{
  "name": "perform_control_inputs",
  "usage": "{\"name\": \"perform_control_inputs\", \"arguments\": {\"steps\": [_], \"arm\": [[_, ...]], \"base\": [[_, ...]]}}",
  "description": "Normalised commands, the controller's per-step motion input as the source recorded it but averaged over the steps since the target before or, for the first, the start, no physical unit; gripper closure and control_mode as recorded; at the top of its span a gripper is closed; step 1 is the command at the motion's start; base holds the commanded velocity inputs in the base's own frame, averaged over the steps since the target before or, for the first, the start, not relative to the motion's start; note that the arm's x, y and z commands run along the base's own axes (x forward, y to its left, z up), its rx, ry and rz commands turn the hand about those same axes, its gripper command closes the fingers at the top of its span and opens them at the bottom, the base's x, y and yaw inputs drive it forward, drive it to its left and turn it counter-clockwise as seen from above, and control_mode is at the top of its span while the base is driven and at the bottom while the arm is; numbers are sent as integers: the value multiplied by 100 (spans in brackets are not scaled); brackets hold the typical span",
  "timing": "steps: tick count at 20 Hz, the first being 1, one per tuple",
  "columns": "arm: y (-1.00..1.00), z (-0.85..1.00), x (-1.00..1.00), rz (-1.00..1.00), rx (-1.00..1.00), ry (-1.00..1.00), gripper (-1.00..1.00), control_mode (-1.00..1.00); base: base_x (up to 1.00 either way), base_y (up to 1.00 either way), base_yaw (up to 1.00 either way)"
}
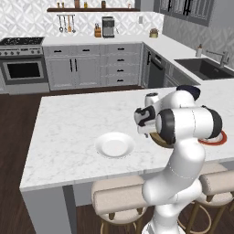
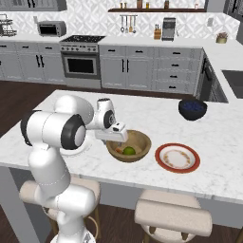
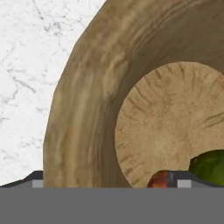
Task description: Pick the chicken drumstick and lime from their plates and place them in the bowl. Then put the bowl in the fridge.
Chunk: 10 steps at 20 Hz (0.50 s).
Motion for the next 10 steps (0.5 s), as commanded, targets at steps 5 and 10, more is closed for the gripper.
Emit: {"name": "perform_control_inputs", "arguments": {"steps": [5,10], "arm": [[0,-12,6,7,0,0,100,-100],[0,-6,6,7,0,0,100,-100]], "base": [[0,0,0],[0,0,0]]}}
